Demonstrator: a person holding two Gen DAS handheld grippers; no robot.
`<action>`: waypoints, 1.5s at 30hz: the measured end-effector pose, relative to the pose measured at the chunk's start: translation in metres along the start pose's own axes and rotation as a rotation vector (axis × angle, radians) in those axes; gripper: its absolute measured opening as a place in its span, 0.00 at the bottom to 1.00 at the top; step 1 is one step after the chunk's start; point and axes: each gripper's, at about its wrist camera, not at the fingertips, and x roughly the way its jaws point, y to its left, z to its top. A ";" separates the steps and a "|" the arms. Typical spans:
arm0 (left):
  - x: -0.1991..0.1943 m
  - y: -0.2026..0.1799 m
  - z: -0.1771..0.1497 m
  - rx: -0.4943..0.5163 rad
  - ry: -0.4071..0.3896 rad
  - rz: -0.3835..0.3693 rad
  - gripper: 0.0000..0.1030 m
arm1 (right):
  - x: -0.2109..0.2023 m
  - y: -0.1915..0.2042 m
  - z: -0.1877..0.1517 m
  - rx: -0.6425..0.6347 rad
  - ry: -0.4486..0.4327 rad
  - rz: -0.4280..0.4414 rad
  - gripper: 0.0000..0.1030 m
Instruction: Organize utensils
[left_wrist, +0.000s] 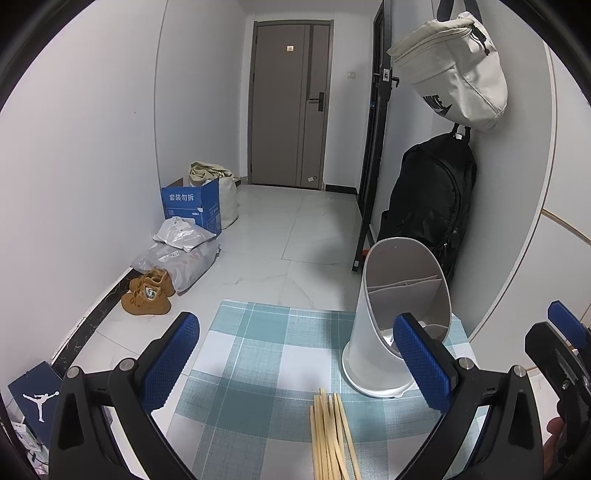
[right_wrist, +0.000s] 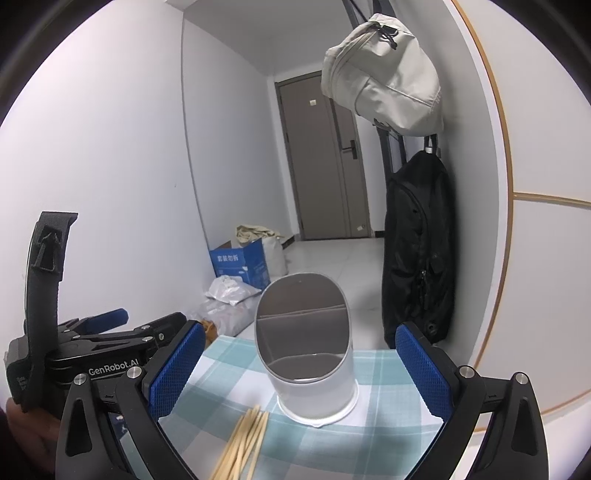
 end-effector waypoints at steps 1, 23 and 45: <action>0.000 0.001 0.000 0.000 -0.001 -0.001 0.99 | 0.000 0.000 0.000 0.001 0.002 0.001 1.00; 0.001 -0.002 0.002 0.000 0.001 0.008 0.99 | -0.002 0.003 0.000 -0.009 -0.003 -0.003 1.00; 0.003 0.001 0.000 -0.008 0.010 0.013 0.99 | -0.003 0.004 0.000 -0.015 -0.005 -0.001 1.00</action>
